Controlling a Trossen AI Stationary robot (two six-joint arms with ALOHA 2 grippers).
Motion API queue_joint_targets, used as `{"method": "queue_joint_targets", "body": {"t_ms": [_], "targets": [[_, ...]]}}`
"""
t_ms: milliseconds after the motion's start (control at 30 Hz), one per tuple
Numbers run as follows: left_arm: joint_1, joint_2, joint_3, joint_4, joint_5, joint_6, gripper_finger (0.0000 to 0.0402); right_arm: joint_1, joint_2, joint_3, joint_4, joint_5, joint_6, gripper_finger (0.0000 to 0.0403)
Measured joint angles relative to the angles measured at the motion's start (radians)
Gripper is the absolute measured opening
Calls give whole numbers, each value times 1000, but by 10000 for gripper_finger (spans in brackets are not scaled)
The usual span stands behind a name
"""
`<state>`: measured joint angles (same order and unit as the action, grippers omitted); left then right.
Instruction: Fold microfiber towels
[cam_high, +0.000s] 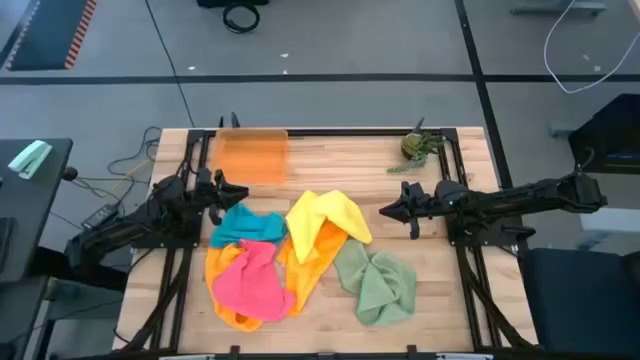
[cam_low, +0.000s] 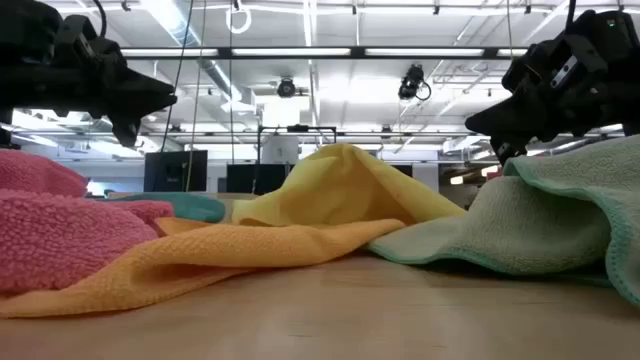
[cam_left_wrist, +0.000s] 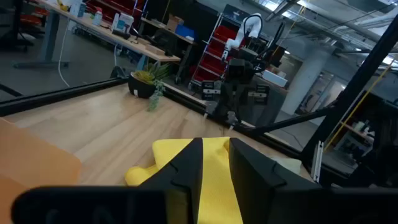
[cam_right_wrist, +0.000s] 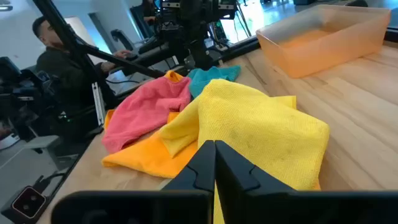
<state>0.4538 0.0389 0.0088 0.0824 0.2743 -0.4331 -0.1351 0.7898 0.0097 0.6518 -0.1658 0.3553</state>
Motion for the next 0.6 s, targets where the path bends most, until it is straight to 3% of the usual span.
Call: {"method": "queue_joint_targets", "body": {"t_ms": [600], "targets": [[0, 0, 0, 0, 0, 0, 86, 0, 0, 0, 0, 0, 0, 14]]}}
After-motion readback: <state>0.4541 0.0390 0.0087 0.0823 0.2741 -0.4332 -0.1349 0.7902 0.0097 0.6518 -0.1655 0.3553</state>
